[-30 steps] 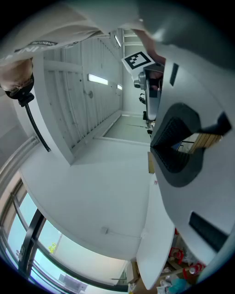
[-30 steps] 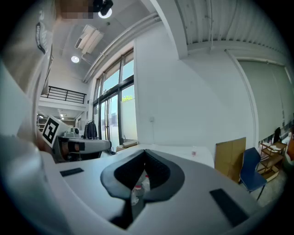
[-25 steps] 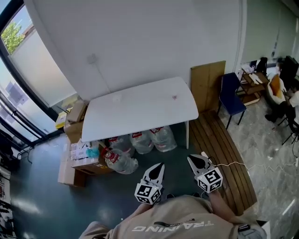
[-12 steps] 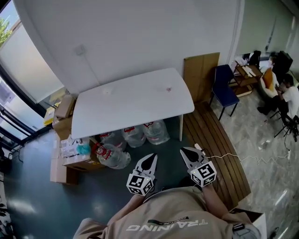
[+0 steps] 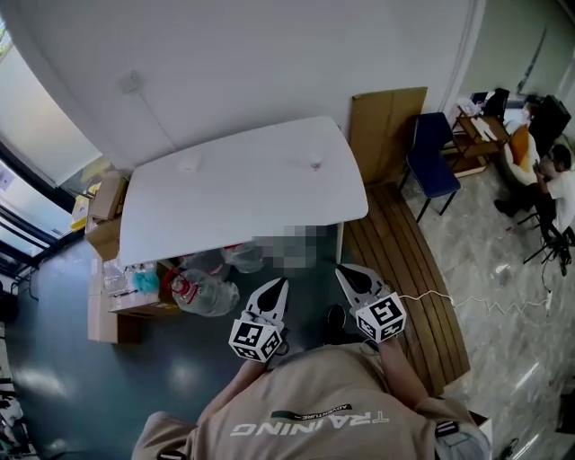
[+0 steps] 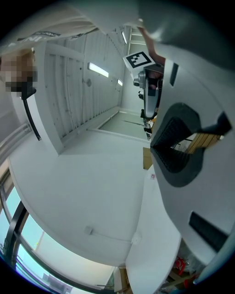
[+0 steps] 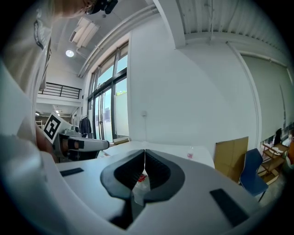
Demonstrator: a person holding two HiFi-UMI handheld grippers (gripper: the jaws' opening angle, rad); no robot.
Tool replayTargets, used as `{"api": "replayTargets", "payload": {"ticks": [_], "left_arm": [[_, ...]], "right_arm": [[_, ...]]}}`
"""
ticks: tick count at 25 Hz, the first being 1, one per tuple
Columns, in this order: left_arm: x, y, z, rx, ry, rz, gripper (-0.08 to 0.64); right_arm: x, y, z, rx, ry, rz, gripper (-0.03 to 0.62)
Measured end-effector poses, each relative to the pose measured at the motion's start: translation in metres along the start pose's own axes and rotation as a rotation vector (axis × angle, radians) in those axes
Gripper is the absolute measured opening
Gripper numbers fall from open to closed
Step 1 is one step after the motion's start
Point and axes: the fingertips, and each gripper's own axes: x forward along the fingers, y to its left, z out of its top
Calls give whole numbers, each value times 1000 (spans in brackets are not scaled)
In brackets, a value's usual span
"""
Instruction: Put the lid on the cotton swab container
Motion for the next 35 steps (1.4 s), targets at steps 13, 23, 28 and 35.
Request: {"api": "replayTargets", "payload": {"ticks": [13, 23, 28, 35], "left_arm": [[139, 51, 28, 4, -16, 80, 12], [174, 75, 29, -6, 3, 146, 12], [187, 83, 35, 4, 11, 148, 12], [212, 108, 42, 19, 9, 105, 12]], "right_arm": [[82, -123, 17, -70, 46, 101, 18], [106, -152, 9, -43, 55, 160, 18], [118, -160, 12, -38, 51, 167, 18], [149, -171, 21, -29, 10, 140, 18]]}}
